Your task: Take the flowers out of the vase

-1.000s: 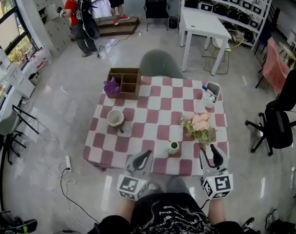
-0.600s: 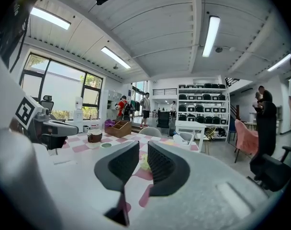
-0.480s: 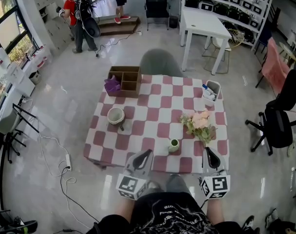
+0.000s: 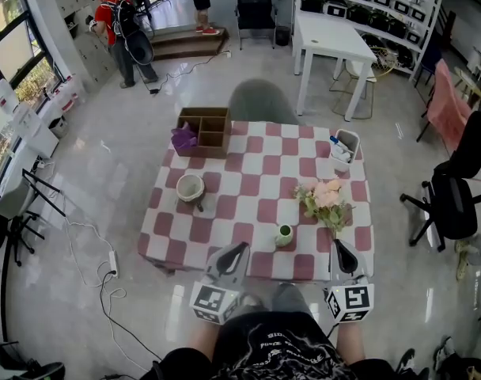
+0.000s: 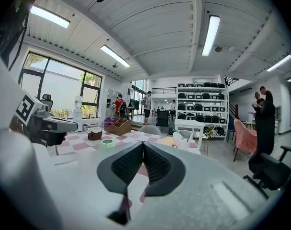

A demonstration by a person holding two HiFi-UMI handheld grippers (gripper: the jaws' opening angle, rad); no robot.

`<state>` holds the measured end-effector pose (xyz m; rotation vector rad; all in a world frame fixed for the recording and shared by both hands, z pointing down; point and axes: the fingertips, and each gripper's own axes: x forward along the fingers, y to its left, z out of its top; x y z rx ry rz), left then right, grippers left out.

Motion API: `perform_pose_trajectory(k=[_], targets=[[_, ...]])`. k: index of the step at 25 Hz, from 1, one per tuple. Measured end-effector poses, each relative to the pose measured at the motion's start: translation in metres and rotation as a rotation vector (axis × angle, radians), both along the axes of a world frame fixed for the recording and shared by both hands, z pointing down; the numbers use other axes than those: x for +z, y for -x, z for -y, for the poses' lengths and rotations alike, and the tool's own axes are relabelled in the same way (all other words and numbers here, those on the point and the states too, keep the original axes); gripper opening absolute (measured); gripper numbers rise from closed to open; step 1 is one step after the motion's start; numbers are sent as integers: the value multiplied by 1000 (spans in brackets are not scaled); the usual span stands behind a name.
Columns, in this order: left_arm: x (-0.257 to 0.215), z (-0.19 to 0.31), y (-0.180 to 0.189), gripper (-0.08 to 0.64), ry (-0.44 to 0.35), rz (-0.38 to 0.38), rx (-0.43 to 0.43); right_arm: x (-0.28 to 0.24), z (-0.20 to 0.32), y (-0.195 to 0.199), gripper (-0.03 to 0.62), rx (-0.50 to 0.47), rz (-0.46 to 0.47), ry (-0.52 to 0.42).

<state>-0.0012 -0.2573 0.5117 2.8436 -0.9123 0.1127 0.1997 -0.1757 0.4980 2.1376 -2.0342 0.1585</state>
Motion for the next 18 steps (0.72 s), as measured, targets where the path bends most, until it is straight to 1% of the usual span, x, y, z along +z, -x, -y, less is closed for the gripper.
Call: perform_pose_trajectory(k=[18], targets=[[0, 6, -6, 20, 0, 3, 13, 2, 3, -3, 5, 10, -31, 19]])
